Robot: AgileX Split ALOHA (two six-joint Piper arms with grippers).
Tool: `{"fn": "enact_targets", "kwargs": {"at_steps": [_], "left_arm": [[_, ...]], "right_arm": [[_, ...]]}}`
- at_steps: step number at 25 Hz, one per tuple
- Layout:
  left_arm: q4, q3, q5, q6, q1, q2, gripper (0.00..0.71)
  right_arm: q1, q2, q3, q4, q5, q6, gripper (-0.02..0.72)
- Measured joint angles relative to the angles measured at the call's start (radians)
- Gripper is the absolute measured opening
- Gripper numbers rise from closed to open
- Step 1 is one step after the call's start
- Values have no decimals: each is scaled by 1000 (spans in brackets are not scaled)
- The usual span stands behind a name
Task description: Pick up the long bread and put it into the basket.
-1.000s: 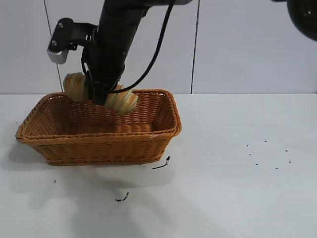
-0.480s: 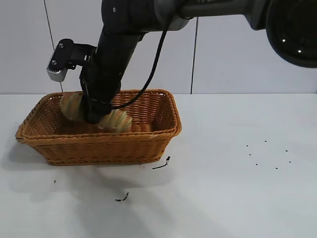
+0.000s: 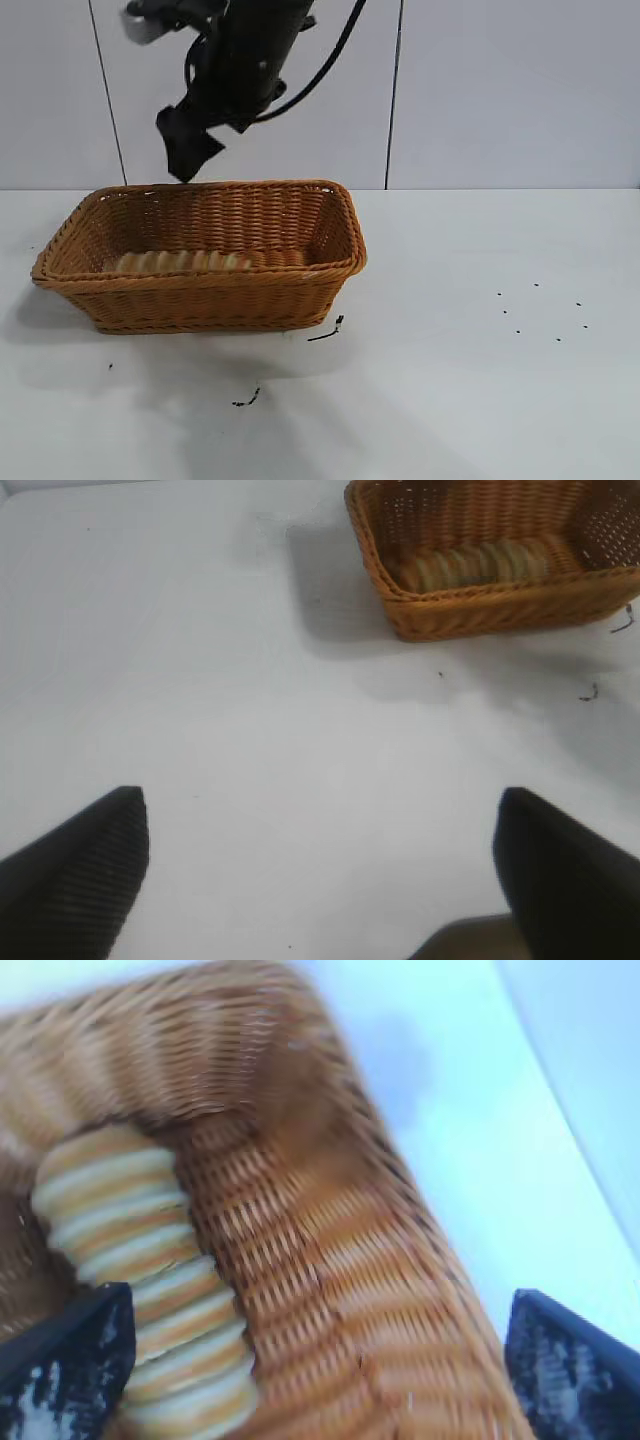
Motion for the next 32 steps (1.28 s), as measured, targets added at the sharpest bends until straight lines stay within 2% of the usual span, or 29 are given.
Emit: {"fn": "enact_targets", "kwargs": {"at_steps": [4,11,15,25,27,32], "left_arm": [[0,0,0,0,0,0,696],[0,0,0,0,0,0,696],[0,0,0,0,0,0,696],[0,0,0,0,0,0,696],[0,0,0,0,0,0,696],[0,0,0,0,0,0,696]], "right_arm": [[-122,0,0,-7,37,42,693],[-350,-1,0,-12,77,48,693],[-440,-2,0,-15,115,48,693],[-487,-59,19,-23,118,63,693],[-487,-118,71,-24,118,69,693],[-487,-346,343,-26,117,70,693]]}}
